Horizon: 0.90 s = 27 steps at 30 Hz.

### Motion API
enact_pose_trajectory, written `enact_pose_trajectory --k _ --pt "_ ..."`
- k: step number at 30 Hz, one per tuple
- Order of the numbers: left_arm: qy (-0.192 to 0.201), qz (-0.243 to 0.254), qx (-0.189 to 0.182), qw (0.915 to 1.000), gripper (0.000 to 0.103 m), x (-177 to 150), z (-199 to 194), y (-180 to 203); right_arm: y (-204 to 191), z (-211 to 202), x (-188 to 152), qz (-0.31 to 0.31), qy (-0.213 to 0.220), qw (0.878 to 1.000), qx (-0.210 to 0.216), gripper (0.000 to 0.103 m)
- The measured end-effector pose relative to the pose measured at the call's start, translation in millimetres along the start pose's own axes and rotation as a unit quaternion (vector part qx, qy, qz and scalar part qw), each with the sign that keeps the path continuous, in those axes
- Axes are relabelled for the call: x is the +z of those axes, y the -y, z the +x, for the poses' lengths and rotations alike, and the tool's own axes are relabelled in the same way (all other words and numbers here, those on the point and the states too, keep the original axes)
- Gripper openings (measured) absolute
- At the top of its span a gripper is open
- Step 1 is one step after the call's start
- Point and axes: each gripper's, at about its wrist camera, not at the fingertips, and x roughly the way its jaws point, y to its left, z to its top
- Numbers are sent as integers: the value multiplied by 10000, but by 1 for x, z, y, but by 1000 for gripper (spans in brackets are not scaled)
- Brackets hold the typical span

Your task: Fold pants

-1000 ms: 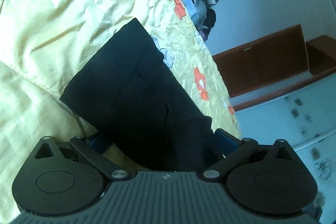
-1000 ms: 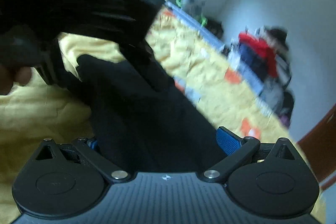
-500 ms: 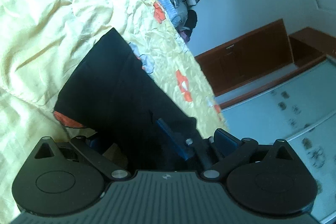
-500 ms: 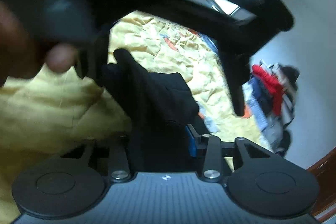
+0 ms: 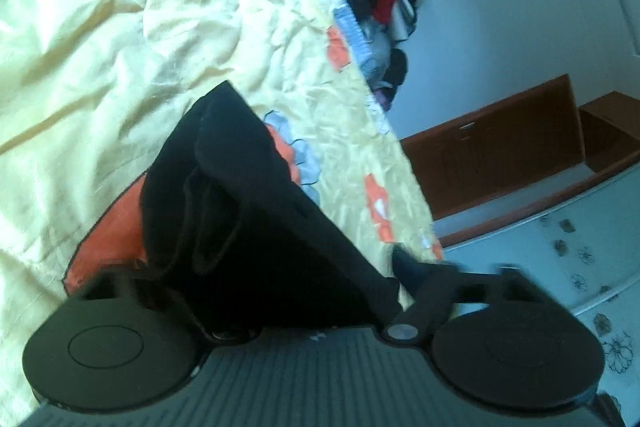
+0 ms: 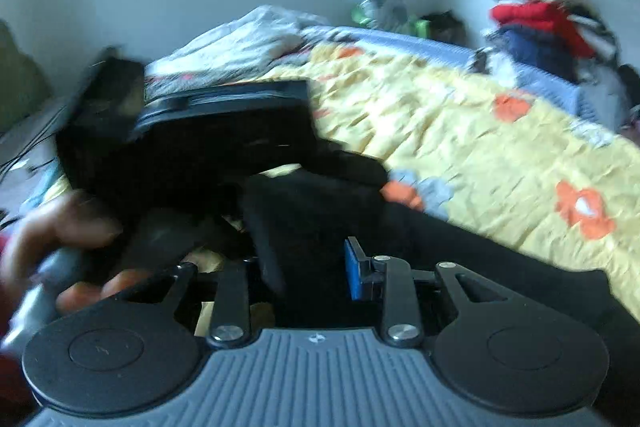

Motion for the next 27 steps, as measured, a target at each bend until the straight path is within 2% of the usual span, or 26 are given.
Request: enact_pose_trajectory --k 1,4,5,7,9,10,11,13,15,17,20,24,27 --pt "-17 -6 107 9999 39 1 2 -1 0 -6 -2 -64 9 9998 175 29" --pt "82 138 352 9993 18 1 1 -5 10 -41 -3 82 365 9977 561 29" --pt "132 228 412 9988 16 -1 0 -4 24 -48 0 221 499 9972 515 29" --pt "296 489 569 9967 15 -8 -3 3 44 -56 0 364 579 9976 -110 29" --pt "522 1053 820 9897 14 -18 -7 21 54 -42 -4 241 144 9948 -978 29" --pt "663 1447 930 9829 14 -25 -12 35 58 -31 -7 222 -111 9915 -1279 29" --pt "794 1781 969 9760 14 -32 -17 48 65 -22 -10 279 -243 9903 -1343 29" --pt "1028 2461 934 9593 14 -49 -27 73 71 -14 -14 641 -132 9949 -768 29" --pt "1177 3012 776 9431 14 -67 -33 101 73 -15 -16 1053 160 9941 -197 29" --pt "1165 3345 568 9334 13 -82 -33 126 71 -13 -15 1242 336 9917 68 30" --pt "1064 3589 337 9267 14 -102 -24 151 80 -35 -23 1568 581 9858 134 30" --pt "830 3850 -2 9192 14 -131 -2 186 108 -90 -44 2230 975 9696 238 30" --pt "522 4066 -192 9119 14 -161 22 209 124 -126 -59 2334 1136 9657 -46 30"
